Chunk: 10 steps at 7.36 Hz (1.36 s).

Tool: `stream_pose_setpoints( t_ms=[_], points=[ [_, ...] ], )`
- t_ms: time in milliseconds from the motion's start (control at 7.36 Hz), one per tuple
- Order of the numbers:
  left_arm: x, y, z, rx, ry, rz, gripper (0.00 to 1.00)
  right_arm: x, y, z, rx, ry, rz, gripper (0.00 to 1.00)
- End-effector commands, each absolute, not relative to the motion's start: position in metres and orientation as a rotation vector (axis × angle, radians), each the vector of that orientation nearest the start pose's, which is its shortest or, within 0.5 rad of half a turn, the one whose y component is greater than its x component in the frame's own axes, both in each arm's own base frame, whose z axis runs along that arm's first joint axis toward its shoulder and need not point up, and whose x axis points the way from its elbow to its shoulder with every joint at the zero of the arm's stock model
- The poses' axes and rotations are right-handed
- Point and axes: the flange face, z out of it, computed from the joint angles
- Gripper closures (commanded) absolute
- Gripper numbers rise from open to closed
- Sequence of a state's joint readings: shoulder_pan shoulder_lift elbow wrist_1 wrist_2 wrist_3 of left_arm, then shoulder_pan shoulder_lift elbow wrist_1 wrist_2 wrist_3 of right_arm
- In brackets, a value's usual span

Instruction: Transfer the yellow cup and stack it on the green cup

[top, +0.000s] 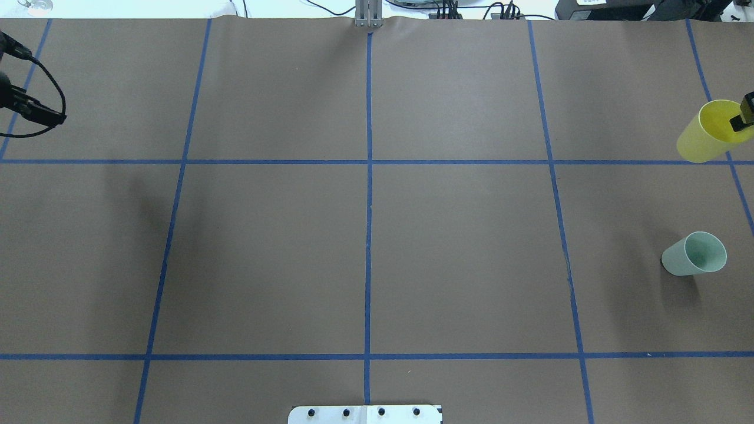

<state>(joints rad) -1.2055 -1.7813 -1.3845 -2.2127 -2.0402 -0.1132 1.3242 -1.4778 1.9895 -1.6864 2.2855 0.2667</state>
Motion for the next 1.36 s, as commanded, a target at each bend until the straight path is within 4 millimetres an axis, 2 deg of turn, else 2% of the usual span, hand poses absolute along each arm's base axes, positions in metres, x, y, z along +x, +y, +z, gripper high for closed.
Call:
stream_pose_setpoints(
  t_ms=[0, 272, 408, 543, 679, 815, 951, 1223],
  points=[
    [0.073, -0.583, 0.623, 0.434, 0.521, 0.417, 0.0, -0.051, -0.5, 0.428, 0.196, -0.776, -0.141, 1.0],
    [0.027, -0.553, 0.666, 0.346, 0.503, 0.323, 0.0, -0.05, -0.498, 0.43, 0.195, -0.774, -0.141, 1.0],
    [-0.008, -0.543, 0.681, 0.223, 0.549, 0.227, 0.0, -0.05, -0.498, 0.431, 0.197, -0.774, -0.152, 1.0],
    [-0.027, -0.537, 0.677, 0.197, 0.648, 0.183, 0.0, -0.05, -0.496, 0.435, 0.195, -0.771, -0.162, 1.0],
    [-0.035, -0.503, 0.697, 0.162, 0.669, 0.161, 0.0, -0.05, -0.496, 0.435, 0.195, -0.771, -0.162, 1.0],
    [-0.04, -0.495, 0.692, 0.168, 0.674, 0.148, 0.0, -0.05, -0.496, 0.435, 0.195, -0.771, -0.162, 1.0],
    [-0.047, -0.472, 0.696, 0.158, 0.675, 0.13, 0.0, -0.05, -0.496, 0.435, 0.195, -0.771, -0.162, 1.0],
    [-0.045, -0.438, 0.651, 0.117, 0.731, 0.067, 0.0, -0.051, -0.496, 0.435, 0.194, -0.772, -0.162, 1.0]
  ],
)
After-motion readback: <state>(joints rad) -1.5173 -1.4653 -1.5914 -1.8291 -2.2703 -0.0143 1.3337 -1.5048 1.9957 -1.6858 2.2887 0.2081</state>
